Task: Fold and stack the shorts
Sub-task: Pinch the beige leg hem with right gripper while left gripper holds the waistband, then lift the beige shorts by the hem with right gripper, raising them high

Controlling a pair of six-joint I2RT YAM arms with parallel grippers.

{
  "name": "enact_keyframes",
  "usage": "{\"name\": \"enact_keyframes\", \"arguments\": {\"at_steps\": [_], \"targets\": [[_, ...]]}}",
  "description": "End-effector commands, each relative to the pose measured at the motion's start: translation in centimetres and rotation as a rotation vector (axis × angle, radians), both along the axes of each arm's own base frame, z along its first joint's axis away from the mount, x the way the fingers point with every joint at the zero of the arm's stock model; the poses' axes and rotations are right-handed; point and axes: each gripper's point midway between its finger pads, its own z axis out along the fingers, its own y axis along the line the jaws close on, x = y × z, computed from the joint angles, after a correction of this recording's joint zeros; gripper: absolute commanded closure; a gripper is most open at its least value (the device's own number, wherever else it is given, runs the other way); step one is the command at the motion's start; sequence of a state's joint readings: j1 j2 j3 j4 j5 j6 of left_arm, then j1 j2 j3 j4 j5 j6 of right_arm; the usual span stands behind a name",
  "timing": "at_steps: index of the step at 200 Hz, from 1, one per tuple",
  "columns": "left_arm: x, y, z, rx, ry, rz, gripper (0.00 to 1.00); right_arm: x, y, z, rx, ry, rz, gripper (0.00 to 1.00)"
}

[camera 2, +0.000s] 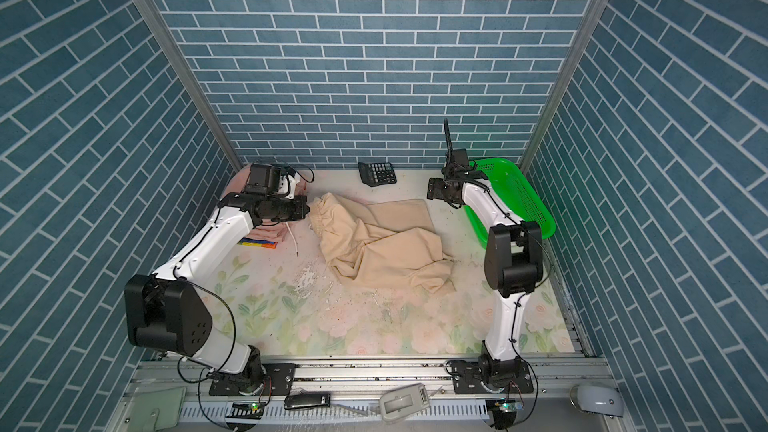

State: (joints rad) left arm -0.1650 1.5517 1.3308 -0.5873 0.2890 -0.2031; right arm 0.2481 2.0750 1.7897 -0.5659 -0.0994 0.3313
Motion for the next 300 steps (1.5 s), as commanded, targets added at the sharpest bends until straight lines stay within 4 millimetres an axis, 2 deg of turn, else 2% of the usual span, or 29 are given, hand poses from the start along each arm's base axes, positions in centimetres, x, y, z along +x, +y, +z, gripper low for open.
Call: {"name": "enact_keyframes", "arguments": {"at_steps": [1,40,73,116,138,150,164,171,184,204,230,256,261,263,267,286,300], "targets": [[-0.1,0.1,-0.5,0.046,0.012,-0.018,1.0,0.5,1.5,-3.6,0.016,0.113,0.071,0.15],[-0.2,0.1,-1.7,0.054,0.027,-0.025,1.0,2.7,3.4,-6.9,0.07,0.155,0.098,0.18],[0.1,0.2,-2.4,0.061,0.04,-0.023,1.0,3.1,5.5,-9.6,0.106,0.199,0.12,0.22],[0.1,0.1,-2.7,0.061,0.049,-0.021,1.0,3.4,6.5,-11.4,0.109,0.217,0.123,0.31],[0.2,0.1,-2.5,0.059,0.043,-0.018,1.0,3.6,6.6,-12.3,0.11,0.232,0.114,0.45],[0.2,0.2,-2.3,0.059,0.036,-0.016,1.0,3.8,6.5,-12.6,0.106,0.232,0.102,0.64],[0.3,0.2,-2.2,0.06,0.03,-0.016,1.0,4.3,6.5,-11.9,0.108,0.22,0.093,0.9],[0.3,0.2,-2.0,0.06,0.028,-0.017,1.0,4.6,6.6,-10.8,0.114,0.207,0.094,1.0],[0.7,0.2,-1.1,0.068,0.012,-0.021,1.0,5.3,6.8,-7.9,0.122,0.172,0.1,1.0],[1.6,0.7,1.5,0.104,-0.043,-0.012,1.0,6.4,6.4,-0.1,0.157,0.05,0.105,1.0],[3.0,2.1,6.2,0.166,-0.139,0.034,1.0,6.2,3.5,11.2,0.217,-0.134,0.067,1.0],[4.2,3.6,11.4,0.205,-0.244,0.095,1.0,4.0,-0.6,21.5,0.265,-0.308,0.017,1.0],[4.4,3.9,12.4,0.217,-0.264,0.109,1.0,3.8,-1.5,22.4,0.273,-0.323,0.004,1.0],[4.5,4.1,12.8,0.221,-0.272,0.116,1.0,3.0,-1.9,24.3,0.28,-0.355,0.002,1.0],[4.6,4.4,13.7,0.229,-0.289,0.131,1.0,2.3,-2.6,26.0,0.289,-0.388,-0.005,1.0],[4.3,5.8,18.4,0.244,-0.382,0.196,1.0,-0.8,-5.5,32.1,0.318,-0.503,-0.035,1.0],[3.4,6.3,22.3,0.235,-0.468,0.228,1.0,-3.5,-7.7,36.4,0.325,-0.594,-0.059,1.0]]}}
